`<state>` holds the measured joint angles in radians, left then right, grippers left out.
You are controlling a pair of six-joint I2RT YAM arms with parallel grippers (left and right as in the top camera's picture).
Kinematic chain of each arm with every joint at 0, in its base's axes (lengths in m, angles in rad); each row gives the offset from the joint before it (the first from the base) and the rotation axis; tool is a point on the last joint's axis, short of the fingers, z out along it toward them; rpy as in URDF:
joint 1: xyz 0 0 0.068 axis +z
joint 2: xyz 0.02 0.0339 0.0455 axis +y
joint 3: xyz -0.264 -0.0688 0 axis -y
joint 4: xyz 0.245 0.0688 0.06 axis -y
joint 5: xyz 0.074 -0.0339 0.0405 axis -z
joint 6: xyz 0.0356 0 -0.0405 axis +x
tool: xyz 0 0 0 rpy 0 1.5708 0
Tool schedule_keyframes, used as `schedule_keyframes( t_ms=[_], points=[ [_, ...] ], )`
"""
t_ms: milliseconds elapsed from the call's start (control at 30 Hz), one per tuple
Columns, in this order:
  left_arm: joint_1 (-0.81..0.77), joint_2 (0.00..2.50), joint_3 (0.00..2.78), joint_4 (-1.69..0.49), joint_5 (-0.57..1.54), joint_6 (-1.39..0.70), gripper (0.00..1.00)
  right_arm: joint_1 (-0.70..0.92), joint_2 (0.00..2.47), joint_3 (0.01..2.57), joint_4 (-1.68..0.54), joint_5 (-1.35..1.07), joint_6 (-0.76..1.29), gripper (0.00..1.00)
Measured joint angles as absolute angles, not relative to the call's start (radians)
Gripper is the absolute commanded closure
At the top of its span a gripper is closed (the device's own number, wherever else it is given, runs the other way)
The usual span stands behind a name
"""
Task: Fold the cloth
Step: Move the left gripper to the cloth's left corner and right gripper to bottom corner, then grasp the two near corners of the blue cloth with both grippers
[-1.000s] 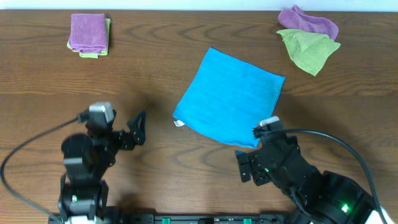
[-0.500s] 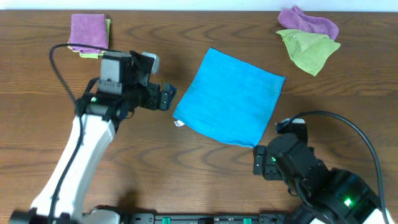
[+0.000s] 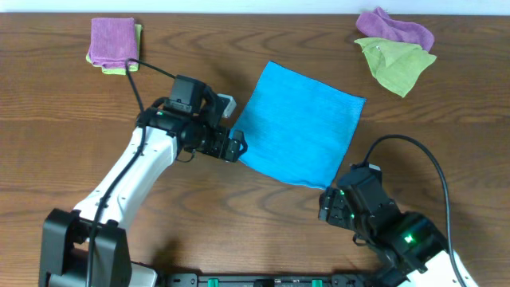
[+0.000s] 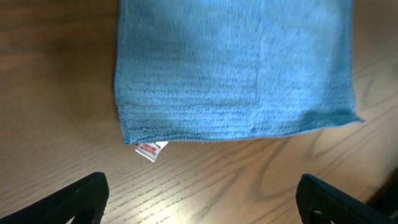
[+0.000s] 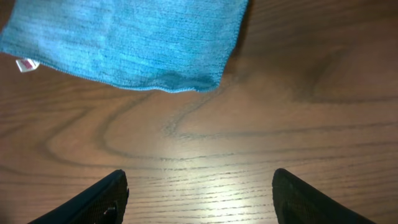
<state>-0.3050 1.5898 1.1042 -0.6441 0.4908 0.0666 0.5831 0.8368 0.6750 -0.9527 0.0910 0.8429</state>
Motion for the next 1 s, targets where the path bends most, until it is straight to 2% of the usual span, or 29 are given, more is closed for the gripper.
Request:
schedule_keyframes(
  t_ms=[67,100,333,567,667,800,1000],
  points=[
    [-0.318,1.607,1.104,-0.651,0.458,0.069,0.0,0.559,0.837,0.675,-0.956,0.077,0.824,0.26],
    [-0.318,1.612,1.104,-0.652,0.442,0.07,0.05,0.551,0.837,0.675,-0.956,0.077,0.817,0.27],
    [-0.318,1.718,1.104,-0.64,0.364,0.078,0.1,0.437,0.837,0.666,-0.881,-0.018,0.712,0.29],
    [-0.318,1.767,1.104,-0.614,0.372,0.079,0.07,0.284,0.913,0.632,-0.744,-0.212,0.638,0.32],
    [-0.318,1.767,1.104,-0.604,0.378,0.079,0.07,0.224,0.991,0.603,-0.69,-0.318,0.617,0.36],
    [-0.318,1.771,1.104,-0.587,0.386,0.079,0.07,0.156,1.107,0.58,-0.685,-0.424,0.593,0.36],
    [-0.318,1.824,1.104,-0.582,0.42,0.078,0.11,0.083,1.156,0.579,-0.706,-0.533,0.544,0.36]
  ],
)
